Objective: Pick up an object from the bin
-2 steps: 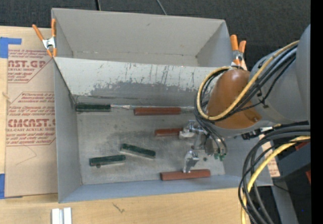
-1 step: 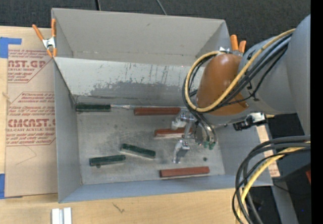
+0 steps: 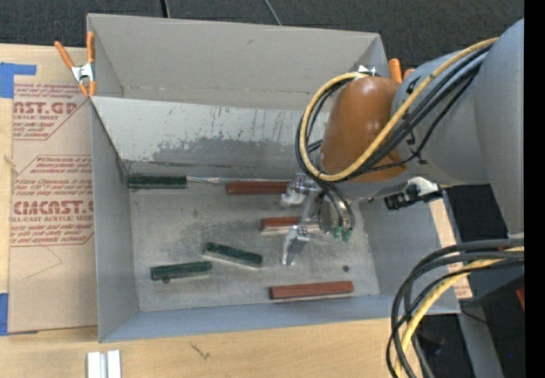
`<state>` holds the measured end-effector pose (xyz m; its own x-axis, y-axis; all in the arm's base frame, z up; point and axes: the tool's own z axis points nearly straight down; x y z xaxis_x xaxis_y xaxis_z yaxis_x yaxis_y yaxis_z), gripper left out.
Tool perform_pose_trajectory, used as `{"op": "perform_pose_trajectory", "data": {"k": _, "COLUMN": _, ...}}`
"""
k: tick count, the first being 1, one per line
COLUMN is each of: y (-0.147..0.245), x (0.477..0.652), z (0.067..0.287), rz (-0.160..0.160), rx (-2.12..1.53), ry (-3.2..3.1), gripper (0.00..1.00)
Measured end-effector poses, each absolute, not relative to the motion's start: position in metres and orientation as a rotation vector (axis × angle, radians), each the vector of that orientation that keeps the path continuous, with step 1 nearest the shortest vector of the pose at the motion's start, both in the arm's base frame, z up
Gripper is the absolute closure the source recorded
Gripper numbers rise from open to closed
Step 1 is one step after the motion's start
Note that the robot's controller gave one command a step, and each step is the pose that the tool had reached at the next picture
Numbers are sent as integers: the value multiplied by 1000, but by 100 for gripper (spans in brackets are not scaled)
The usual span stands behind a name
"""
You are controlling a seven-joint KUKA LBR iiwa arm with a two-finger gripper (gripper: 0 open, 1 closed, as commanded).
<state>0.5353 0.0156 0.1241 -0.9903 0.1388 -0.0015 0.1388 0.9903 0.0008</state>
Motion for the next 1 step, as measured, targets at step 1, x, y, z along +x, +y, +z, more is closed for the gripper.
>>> {"op": "perform_pose_trajectory", "data": {"k": 1, "y": -5, "x": 572, "z": 111, "rz": 1, "rx": -77, "ry": 3138, "gripper": 0}}
